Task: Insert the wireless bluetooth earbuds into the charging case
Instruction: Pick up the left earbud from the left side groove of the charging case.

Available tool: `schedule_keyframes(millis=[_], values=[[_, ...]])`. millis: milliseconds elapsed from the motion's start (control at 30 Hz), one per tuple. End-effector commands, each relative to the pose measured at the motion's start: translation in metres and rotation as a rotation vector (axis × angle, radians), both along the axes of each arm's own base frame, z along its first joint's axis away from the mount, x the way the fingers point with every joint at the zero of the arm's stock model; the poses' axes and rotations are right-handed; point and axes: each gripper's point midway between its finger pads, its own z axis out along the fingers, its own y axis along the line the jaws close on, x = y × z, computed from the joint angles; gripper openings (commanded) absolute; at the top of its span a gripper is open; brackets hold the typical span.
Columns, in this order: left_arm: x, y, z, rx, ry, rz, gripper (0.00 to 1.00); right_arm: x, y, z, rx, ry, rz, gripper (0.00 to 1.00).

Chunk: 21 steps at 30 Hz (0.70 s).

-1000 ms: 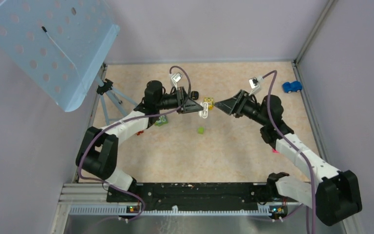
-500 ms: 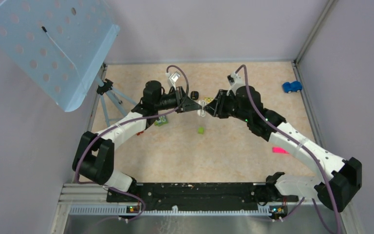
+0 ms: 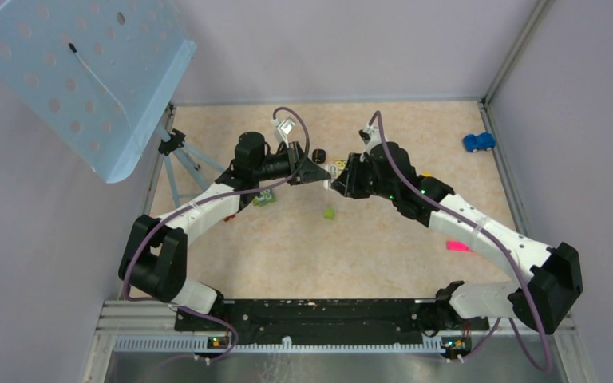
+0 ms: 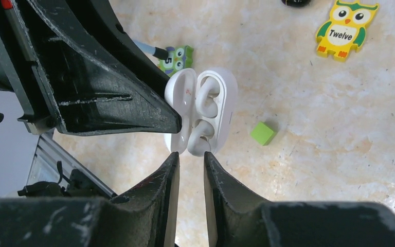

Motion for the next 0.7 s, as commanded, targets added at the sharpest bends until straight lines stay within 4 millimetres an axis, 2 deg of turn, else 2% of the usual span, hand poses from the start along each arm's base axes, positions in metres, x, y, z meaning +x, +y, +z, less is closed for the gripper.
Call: schedule_keyframes(millis=[0, 200, 367, 667], values=[[-0.002, 0.0, 0.028, -0.032, -0.106, -0.008, 0.0, 0.011, 0.005, 0.03, 0.032, -0.08, -0.026, 0.22], [-0.003, 0.0, 0.026, -0.028, -0.106, -0.012, 0.0, 0.015, 0.009, 0.033, 0.03, -0.086, -0.017, 0.2], [-0.003, 0.001, 0.027, -0.026, -0.11, -0.011, 0.0, 0.015, 0.014, 0.031, 0.035, -0.087, 0.001, 0.23], [-0.003, 0.0, 0.027, -0.026, -0.111, -0.018, 0.0, 0.017, 0.014, 0.019, 0.008, -0.063, -0.009, 0.22]])
